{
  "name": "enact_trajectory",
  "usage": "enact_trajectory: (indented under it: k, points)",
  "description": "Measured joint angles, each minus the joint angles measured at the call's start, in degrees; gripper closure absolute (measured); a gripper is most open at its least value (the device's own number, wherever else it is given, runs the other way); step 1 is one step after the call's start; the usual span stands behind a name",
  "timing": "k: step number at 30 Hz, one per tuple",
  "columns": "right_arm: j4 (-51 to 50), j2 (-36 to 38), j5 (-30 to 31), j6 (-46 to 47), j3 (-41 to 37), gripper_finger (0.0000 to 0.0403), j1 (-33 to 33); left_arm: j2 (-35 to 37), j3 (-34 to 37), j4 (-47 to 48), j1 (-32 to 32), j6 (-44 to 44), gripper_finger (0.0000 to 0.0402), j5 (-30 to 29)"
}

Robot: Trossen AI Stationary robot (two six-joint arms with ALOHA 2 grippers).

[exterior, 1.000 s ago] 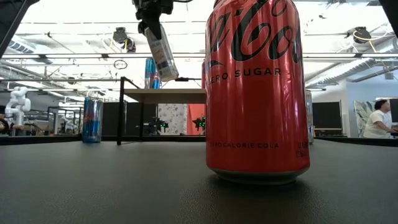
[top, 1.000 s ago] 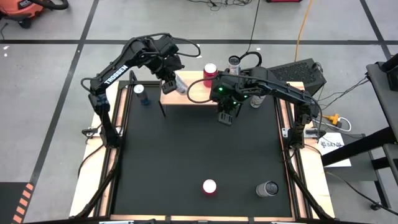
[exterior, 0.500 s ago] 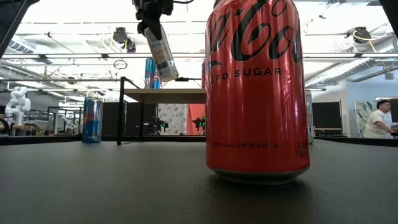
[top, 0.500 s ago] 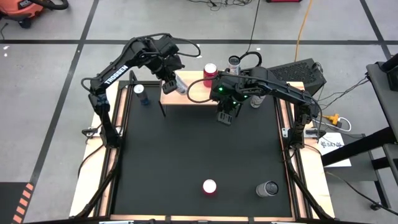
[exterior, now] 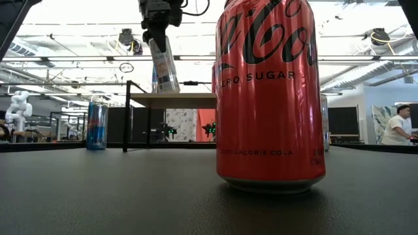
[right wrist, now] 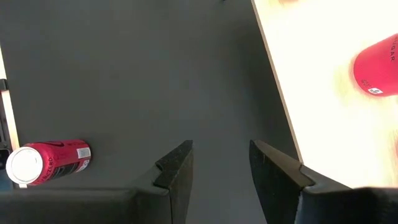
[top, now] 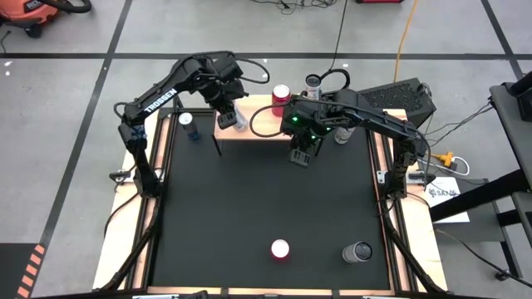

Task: Place canned beverage on shelf
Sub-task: Put the bottom white orange soda can on the shelf

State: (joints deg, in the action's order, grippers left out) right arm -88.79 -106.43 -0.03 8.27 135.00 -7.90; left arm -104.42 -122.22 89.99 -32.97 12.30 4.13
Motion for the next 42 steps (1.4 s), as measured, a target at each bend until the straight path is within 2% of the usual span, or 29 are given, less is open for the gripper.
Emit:
enact_trajectory:
  k: [21, 33, 42]
  points:
    - [0.0, 0.0, 0.0, 0.0, 0.0, 0.0259, 0.0, 0.0, 0.0, 0.0, -0.4, 0.0, 0.0151, -0.1]
    - [0.2, 0.0, 0.0, 0.0, 0.0, 0.0259, 0.0, 1.2, 0.0, 0.0, -1.6, -2.9, 0.0151, 0.1]
    - [0.2, 0.0, 0.0, 1.0, 0.0, 0.0259, 0.0, 2.3, 0.0, 0.0, -2.6, -4.5, 0.0151, 2.1]
